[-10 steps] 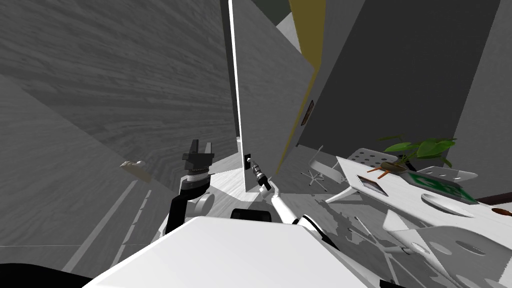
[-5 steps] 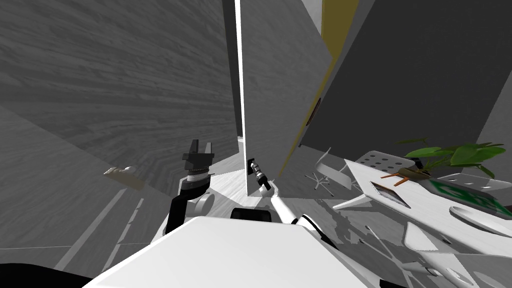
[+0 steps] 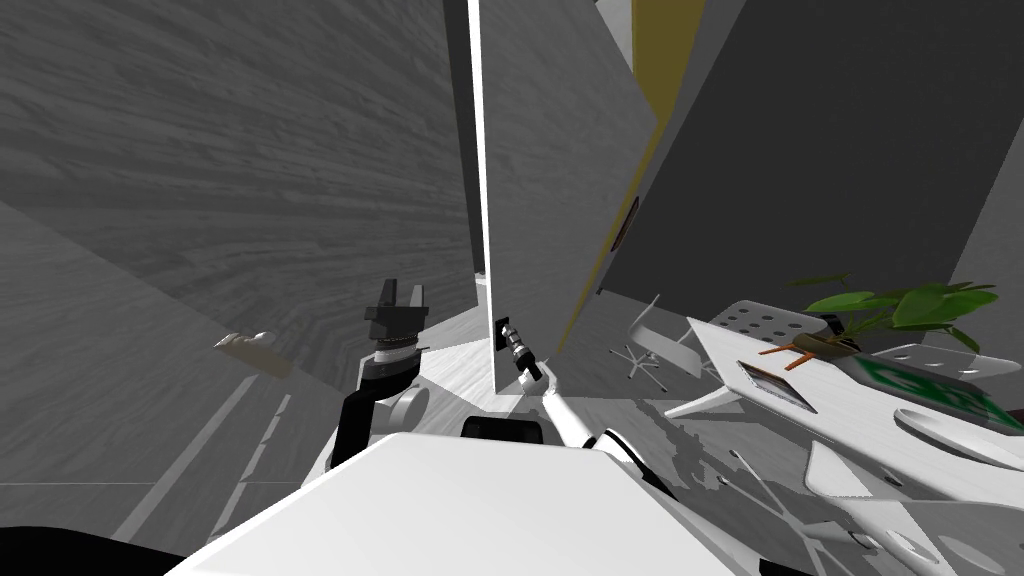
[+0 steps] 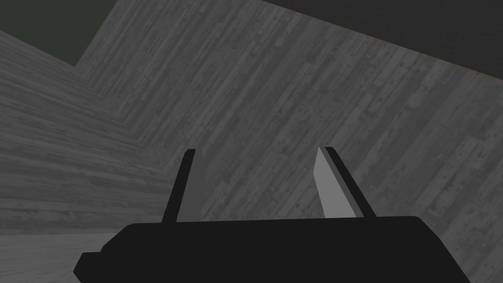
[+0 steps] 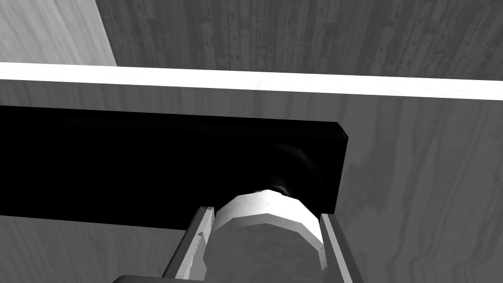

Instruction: Push the door open

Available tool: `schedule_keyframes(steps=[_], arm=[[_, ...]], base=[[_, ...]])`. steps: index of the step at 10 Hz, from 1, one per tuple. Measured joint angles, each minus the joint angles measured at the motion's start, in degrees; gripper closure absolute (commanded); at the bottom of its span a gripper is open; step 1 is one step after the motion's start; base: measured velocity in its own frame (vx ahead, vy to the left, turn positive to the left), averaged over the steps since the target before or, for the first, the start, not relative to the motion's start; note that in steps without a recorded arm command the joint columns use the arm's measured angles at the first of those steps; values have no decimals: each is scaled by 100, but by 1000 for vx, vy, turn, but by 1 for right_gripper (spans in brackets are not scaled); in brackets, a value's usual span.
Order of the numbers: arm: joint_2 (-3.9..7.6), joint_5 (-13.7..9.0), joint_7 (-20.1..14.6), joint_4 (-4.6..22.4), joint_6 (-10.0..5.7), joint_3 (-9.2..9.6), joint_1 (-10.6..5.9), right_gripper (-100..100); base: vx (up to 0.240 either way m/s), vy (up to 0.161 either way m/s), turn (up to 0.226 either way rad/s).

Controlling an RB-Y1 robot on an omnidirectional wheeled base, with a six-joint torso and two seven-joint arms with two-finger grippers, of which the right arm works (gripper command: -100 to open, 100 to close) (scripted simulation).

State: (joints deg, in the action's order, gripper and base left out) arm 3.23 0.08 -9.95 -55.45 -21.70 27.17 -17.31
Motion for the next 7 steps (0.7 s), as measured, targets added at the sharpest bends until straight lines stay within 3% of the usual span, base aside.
schedule_keyframes(steps=[5, 7], arm=[[91, -25, 38, 0, 50, -158, 52, 100], [66, -34, 103, 112, -12, -291, -7, 100]], base=[[90, 135, -43], [144, 161, -49]])
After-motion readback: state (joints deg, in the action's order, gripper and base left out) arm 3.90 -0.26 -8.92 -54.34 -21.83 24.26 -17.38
